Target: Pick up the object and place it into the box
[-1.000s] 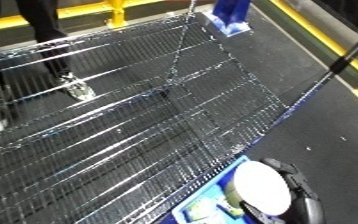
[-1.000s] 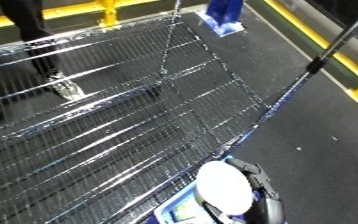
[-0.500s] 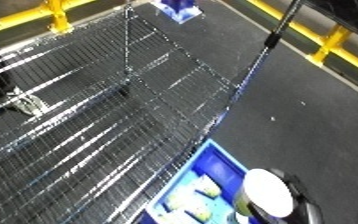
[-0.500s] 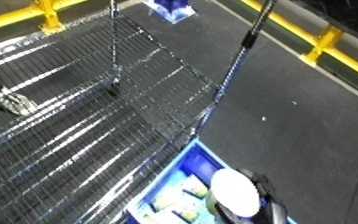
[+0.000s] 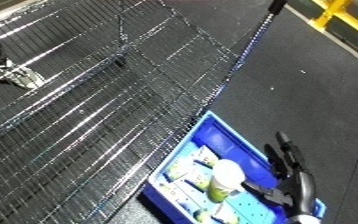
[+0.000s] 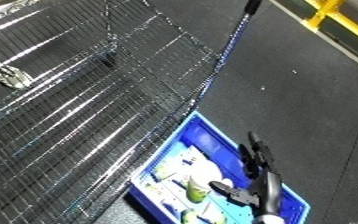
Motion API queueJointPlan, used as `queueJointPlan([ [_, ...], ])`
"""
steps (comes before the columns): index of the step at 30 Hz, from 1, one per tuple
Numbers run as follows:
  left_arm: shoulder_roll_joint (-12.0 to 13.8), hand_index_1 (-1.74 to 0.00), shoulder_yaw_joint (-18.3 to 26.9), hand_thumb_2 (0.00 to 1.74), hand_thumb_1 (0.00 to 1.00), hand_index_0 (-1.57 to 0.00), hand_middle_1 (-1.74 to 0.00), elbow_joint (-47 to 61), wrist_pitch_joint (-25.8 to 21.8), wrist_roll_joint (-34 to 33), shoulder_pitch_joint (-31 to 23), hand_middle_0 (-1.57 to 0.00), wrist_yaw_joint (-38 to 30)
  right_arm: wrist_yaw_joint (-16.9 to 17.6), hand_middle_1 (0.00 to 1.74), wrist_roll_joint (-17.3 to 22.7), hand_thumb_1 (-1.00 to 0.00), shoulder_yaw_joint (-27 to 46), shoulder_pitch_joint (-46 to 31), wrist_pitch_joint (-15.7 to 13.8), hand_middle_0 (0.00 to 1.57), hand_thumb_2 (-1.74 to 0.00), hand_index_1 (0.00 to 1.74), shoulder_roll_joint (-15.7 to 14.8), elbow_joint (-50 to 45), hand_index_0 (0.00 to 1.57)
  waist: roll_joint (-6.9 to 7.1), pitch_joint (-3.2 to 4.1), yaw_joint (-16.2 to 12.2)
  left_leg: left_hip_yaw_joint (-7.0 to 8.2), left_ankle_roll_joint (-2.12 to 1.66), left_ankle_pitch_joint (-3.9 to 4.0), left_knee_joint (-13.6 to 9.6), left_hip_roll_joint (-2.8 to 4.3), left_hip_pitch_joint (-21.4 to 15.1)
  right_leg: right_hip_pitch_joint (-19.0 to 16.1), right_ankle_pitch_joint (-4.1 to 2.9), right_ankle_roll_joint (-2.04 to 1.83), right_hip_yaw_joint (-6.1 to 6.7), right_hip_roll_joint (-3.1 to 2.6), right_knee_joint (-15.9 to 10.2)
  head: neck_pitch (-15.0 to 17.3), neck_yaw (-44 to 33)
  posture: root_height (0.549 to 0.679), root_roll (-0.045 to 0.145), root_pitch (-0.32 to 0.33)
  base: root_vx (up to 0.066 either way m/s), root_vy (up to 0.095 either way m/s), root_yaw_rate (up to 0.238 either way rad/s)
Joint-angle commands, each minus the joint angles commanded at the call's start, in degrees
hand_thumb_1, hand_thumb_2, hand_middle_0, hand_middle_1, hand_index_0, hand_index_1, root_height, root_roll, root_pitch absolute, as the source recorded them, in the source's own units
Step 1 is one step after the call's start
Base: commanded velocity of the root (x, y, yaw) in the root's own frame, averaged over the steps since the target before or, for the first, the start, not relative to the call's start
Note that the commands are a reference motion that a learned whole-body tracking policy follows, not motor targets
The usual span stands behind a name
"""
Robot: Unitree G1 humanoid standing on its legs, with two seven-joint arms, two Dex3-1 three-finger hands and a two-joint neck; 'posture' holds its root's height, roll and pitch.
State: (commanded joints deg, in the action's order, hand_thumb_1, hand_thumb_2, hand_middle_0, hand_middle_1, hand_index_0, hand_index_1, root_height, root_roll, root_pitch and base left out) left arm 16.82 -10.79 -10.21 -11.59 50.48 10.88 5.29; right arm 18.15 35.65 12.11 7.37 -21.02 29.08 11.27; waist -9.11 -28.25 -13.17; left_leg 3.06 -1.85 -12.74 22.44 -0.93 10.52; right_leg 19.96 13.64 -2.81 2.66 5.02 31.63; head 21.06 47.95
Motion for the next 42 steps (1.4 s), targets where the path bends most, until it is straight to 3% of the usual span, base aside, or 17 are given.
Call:
queueJointPlan([
  [8,-0.2,-1.74,0.0,1.74,1.00,-1.57,-1.74,-0.4,0.1,0.0,-0.1,-1.57,-0.1,-1.5,0.00,0.4,0.00,-0.2,-0.2,0.4,0.00,0.00,0.00,-0.5,-0.3,0.00,0.29,0.28,0.4,-0.51,-0.09,0.64,-0.9,0.14,-0.5,-0.7,-0.10,0.04,-0.36,-0.13,-0.4,0.2,-0.7,0.666,0.088,0.061,-0.001,-0.010,0.048],
  [17,-0.2,-1.74,0.2,1.74,1.00,-1.57,-1.74,-0.2,0.9,0.2,-0.9,-1.57,0.3,-4.3,0.00,-3.2,0.00,-1.9,-0.4,1.1,0.00,0.00,0.00,-0.9,-3.6,0.00,1.40,0.50,1.7,-1.41,-0.18,1.13,-1.1,0.50,-0.6,-1.5,0.19,0.39,-0.97,-0.49,-0.1,1.6,-4.1,0.666,0.084,0.051,0.009,-0.024,0.093],
  [24,-0.3,-1.74,0.2,1.74,1.00,-1.57,-1.74,0.2,1.3,0.0,-1.3,-1.57,0.1,-6.3,0.00,-6.0,0.00,-4.4,0.7,2.0,0.00,0.00,0.00,-2.3,-7.9,0.00,2.87,0.88,3.6,-2.83,-0.18,1.72,-1.6,0.62,-0.6,-2.5,0.43,0.69,-1.62,-0.74,-0.4,3.0,-10.5,0.666,0.080,0.042,0.016,-0.038,0.114],
  [29,0.0,-1.74,0.5,1.74,1.00,-1.57,-1.74,0.7,2.6,-0.6,-1.1,-1.57,-0.2,-8.2,0.00,-7.3,0.00,-6.7,2.2,3.3,0.00,0.00,0.00,-3.5,-10.1,0.00,4.66,1.10,5.6,-3.87,-0.28,1.42,-0.5,1.00,-0.2,-3.5,0.40,0.95,-2.47,-0.67,-0.6,4.3,-16.6,0.666,0.077,0.031,0.017,-0.088,0.147],
  [37,1.2,-1.74,1.8,1.74,1.00,-1.57,-1.74,0.9,6.2,-2.4,-1.2,-1.57,0.5,-10.6,0.00,-10.1,0.00,-11.0,2.9,5.2,0.00,0.00,0.00,-5.9,-12.1,0.00,7.35,1.34,8.9,-5.74,0.02,0.95,1.3,1.36,0.4,-5.3,1.40,1.52,-4.19,-1.03,0.7,6.9,-26.3,0.664,0.065,0.006,0.040,-0.115,0.193],
  [42,2.0,-1.74,2.5,1.74,1.00,-1.57,-1.74,0.8,8.2,-3.2,-1.4,-1.57,1.3,-12.2,0.00,-11.3,0.00,-13.5,3.1,6.5,0.00,0.00,0.00,-6.8,-12.3,0.00,8.27,1.39,10.7,-6.89,0.12,1.22,1.7,1.28,0.4,-6.4,2.07,1.69,-5.26,-1.41,1.4,7.7,-31.5,0.663,0.058,-0.008,0.054,-0.094,0.195],
])
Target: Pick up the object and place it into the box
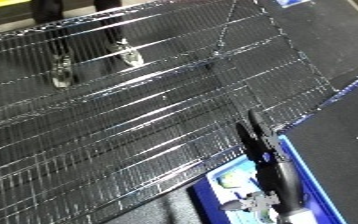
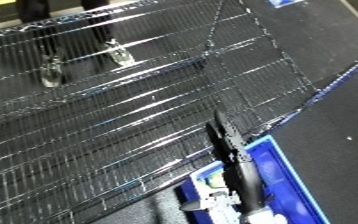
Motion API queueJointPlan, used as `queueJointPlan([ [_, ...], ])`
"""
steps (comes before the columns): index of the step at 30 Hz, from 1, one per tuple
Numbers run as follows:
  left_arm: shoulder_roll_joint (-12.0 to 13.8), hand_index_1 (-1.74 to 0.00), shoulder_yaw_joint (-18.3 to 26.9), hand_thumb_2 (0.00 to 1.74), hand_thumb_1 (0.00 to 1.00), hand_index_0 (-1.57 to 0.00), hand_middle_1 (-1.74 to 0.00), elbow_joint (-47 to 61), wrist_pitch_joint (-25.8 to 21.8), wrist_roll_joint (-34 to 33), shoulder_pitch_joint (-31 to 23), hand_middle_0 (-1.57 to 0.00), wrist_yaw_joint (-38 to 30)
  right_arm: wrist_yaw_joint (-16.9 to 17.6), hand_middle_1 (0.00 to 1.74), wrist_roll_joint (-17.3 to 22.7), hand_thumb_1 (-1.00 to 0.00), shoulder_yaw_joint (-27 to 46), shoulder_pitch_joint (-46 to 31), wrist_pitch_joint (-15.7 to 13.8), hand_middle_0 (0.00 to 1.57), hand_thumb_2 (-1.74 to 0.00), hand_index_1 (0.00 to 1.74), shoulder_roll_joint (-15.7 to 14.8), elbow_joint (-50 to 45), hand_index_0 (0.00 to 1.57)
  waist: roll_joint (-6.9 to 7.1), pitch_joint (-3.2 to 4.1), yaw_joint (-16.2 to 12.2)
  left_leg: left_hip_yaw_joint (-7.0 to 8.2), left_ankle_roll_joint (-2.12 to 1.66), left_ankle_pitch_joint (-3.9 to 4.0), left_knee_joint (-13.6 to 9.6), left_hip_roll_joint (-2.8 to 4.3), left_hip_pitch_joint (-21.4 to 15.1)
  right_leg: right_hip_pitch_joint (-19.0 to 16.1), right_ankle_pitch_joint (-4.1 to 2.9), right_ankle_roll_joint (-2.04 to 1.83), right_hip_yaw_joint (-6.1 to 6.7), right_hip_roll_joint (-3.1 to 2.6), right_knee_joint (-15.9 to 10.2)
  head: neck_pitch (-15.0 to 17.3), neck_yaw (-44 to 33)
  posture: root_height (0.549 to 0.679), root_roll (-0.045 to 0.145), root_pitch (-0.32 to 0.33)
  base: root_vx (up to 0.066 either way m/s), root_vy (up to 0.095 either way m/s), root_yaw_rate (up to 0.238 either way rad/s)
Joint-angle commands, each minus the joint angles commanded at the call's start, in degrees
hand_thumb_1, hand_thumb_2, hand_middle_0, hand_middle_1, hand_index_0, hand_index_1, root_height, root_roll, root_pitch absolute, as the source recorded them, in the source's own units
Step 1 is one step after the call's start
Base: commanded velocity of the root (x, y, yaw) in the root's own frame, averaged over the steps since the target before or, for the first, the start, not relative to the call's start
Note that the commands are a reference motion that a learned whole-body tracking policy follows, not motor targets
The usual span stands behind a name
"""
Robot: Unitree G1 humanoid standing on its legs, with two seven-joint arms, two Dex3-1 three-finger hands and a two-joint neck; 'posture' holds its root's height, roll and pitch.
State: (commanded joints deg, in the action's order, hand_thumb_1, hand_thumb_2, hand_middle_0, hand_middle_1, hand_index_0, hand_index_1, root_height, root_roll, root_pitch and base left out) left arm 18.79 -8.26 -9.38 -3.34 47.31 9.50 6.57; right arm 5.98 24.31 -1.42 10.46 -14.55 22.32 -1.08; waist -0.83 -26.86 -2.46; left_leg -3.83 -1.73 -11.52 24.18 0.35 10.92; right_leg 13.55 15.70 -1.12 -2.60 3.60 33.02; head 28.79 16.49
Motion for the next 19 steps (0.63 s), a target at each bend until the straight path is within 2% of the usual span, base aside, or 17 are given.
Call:
queueJointPlan([
  [10,0.5,-1.74,1.2,1.74,1.00,-1.57,-1.74,0.1,0.7,-0.7,-0.9,-1.57,0.5,0.0,0.00,0.3,0.00,-1.9,0.1,0.1,0.00,0.00,0.00,-1.4,1.9,0.00,1.18,-0.47,2.4,-1.53,-0.19,1.01,-0.1,0.18,-0.2,-1.6,0.62,0.26,-1.76,-0.68,0.4,0.6,-6.7,0.661,0.047,-0.026,0.039,-0.063,0.133],
  [19,1.1,-1.74,1.4,1.74,1.00,-1.57,-1.74,0.8,1.2,-1.3,-1.6,-1.57,0.6,1.5,0.00,0.4,0.00,-2.4,-0.7,-0.9,0.00,0.00,0.00,-1.8,3.6,0.00,1.81,-0.85,3.6,-2.17,-0.45,2.03,-0.3,0.43,0.1,-2.1,0.64,0.08,-2.61,-0.87,0.4,0.7,-9.9,0.661,0.043,-0.033,0.023,-0.040,0.081],
])
